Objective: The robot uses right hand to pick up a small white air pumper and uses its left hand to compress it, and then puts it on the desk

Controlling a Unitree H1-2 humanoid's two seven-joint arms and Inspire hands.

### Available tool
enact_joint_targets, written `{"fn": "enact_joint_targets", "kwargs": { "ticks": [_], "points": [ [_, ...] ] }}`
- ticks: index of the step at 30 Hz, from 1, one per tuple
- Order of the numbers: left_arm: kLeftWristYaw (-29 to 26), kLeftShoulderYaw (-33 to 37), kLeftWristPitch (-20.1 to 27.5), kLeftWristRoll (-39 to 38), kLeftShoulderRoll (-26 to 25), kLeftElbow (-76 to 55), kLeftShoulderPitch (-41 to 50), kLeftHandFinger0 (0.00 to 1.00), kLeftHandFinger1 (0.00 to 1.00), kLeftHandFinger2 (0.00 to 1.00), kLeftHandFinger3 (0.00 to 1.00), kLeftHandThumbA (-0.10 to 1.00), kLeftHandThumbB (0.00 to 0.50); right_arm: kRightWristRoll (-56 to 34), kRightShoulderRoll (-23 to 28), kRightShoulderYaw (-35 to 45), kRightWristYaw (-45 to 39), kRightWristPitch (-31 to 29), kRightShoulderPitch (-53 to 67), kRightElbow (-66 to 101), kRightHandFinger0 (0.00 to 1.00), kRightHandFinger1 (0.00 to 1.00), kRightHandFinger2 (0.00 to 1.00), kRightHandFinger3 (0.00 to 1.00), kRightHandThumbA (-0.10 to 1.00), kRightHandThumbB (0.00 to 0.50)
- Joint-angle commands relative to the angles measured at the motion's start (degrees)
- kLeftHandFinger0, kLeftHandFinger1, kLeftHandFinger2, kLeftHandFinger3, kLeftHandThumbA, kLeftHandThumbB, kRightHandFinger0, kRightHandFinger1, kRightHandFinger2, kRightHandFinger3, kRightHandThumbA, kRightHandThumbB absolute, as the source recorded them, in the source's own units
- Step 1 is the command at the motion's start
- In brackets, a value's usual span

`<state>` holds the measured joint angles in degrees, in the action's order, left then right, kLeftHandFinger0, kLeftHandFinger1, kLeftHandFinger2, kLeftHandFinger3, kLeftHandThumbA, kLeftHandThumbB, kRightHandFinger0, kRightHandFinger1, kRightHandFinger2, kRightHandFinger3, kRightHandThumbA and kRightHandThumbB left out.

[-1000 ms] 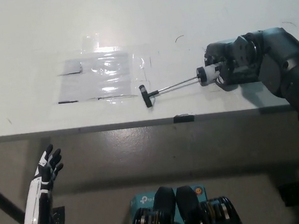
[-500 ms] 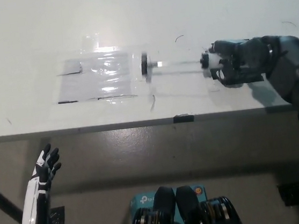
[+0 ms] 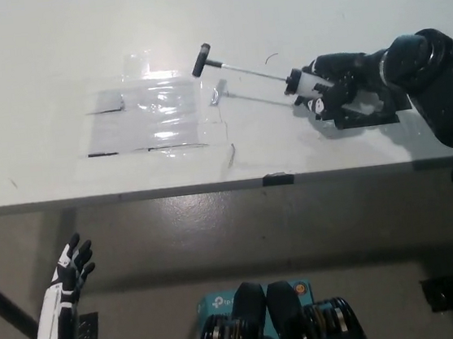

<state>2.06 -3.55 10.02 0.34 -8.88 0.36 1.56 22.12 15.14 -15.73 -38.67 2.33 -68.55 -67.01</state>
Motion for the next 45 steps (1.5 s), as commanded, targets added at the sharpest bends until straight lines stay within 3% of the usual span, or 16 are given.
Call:
{"fn": "enact_joint_targets", "kwargs": {
  "ticks": [1, 9, 13, 15, 17, 19, 21, 24, 27, 29, 31, 34, 38, 40, 42, 45],
  "points": [
    [0.33, -0.91, 1.34, -0.48, -1.31, -2.72, 0.68, 1.00, 1.00, 1.00, 1.00, 1.00, 0.145, -9.23, 1.58, 3.38, -16.51, 8.55, -4.84, 6.27, 0.00, 0.37, 0.68, 0.49, -0.10, 0.189],
    [0.71, -0.83, 0.24, -1.92, -0.82, -5.98, 1.11, 1.00, 1.00, 1.00, 1.00, 1.00, 0.111, -12.20, 2.16, 3.82, -22.24, 11.43, -1.40, 12.21, 0.00, 0.31, 0.55, 0.22, -0.10, 0.202],
    [0.75, -0.99, 0.24, -3.05, -0.46, -8.41, 1.67, 1.00, 1.00, 1.00, 1.00, 1.00, 0.120, -13.76, 1.81, 3.47, -25.48, 15.65, 0.00, 14.18, 0.00, 0.38, 0.70, 0.09, -0.10, 0.242],
    [0.12, -1.37, 1.37, -3.26, -0.04, -9.60, 2.02, 1.00, 1.00, 1.00, 1.00, 1.00, 0.105, -15.20, 1.74, 3.21, -28.18, 17.18, 1.12, 16.03, 0.00, 0.37, 0.69, 0.04, -0.10, 0.241],
    [-0.02, -1.59, 2.29, -4.19, 0.31, -10.93, 1.97, 1.00, 1.00, 1.00, 1.00, 1.00, 0.079, -15.46, 1.84, 2.43, -29.37, 21.18, 2.18, 19.12, 0.00, 0.30, 0.61, 0.00, -0.10, 0.238],
    [-0.34, -1.97, 2.91, -4.01, 0.20, -13.56, 1.76, 1.00, 1.00, 1.00, 1.00, 1.00, 0.061, -15.24, 2.42, 0.51, -30.25, 23.67, 4.74, 26.84, 0.00, 0.23, 0.55, 0.12, -0.10, 0.232],
    [-0.79, -2.70, 1.92, -4.83, 0.27, -15.61, 0.48, 1.00, 1.00, 1.00, 1.00, 1.00, 0.074, -15.60, 2.89, -0.49, -31.39, 24.52, 5.49, 31.03, 0.00, 0.30, 0.62, 0.35, -0.10, 0.219],
    [-1.31, -4.00, 1.64, -5.84, 0.13, -17.97, -1.40, 1.00, 1.00, 1.00, 1.00, 1.00, 0.095, -14.95, 3.45, -1.09, -31.81, 24.60, 6.78, 35.92, 0.00, 0.34, 0.66, 0.42, -0.10, 0.235],
    [-0.64, -5.22, 1.79, -9.11, -0.10, -20.14, -2.20, 1.00, 1.00, 1.00, 1.00, 1.00, 0.102, -15.35, 4.37, -1.60, -32.81, 24.60, 10.16, 41.79, 0.00, 0.45, 0.75, 0.65, -0.10, 0.204],
    [-0.34, -5.49, 0.48, -10.12, -0.32, -21.30, -2.86, 1.00, 1.00, 1.00, 1.00, 1.00, 0.112, -15.43, 4.92, -1.74, -33.20, 24.60, 11.84, 45.14, 0.00, 0.43, 0.74, 0.70, -0.10, 0.192],
    [-0.18, -5.80, -0.90, -10.62, -0.62, -22.32, -3.81, 1.00, 1.00, 1.00, 1.00, 1.00, 0.154, -17.25, 5.32, -1.79, -34.09, 24.60, 13.21, 47.61, 0.00, 0.41, 0.71, 0.70, -0.10, 0.206],
    [-0.07, -6.09, -1.81, -10.53, -1.11, -22.84, -5.73, 1.00, 1.00, 1.00, 1.00, 1.00, 0.145, -18.65, 6.48, -3.37, -34.09, 24.60, 13.93, 52.19, 0.00, 0.39, 0.70, 0.68, -0.10, 0.187],
    [-0.18, -5.98, -3.00, -10.42, -0.79, -23.11, -7.66, 1.00, 1.00, 1.00, 1.00, 1.00, 0.175, -20.56, 8.11, -5.47, -34.09, 24.60, 15.24, 55.68, 0.00, 0.41, 0.69, 0.67, -0.10, 0.175],
    [-0.13, -5.70, -3.31, -10.00, -0.66, -22.92, -8.50, 1.00, 1.00, 1.00, 1.00, 1.00, 0.176, -22.02, 9.06, -6.53, -34.09, 24.60, 15.52, 56.43, 0.00, 0.38, 0.67, 0.66, -0.10, 0.175],
    [0.02, -5.18, -3.75, -9.05, -0.56, -22.95, -9.40, 1.00, 1.00, 1.00, 1.00, 1.00, 0.192, -22.99, 9.81, -7.41, -34.09, 24.60, 16.21, 58.35, 0.00, 0.34, 0.65, 0.58, -0.10, 0.185],
    [0.61, -3.75, -3.76, -7.26, -0.33, -23.08, -9.74, 1.00, 1.00, 1.00, 1.00, 1.00, 0.184, -23.75, 10.53, -8.56, -33.95, 24.60, 17.14, 60.06, 0.00, 0.37, 0.67, 0.60, -0.10, 0.193]
  ]
}}
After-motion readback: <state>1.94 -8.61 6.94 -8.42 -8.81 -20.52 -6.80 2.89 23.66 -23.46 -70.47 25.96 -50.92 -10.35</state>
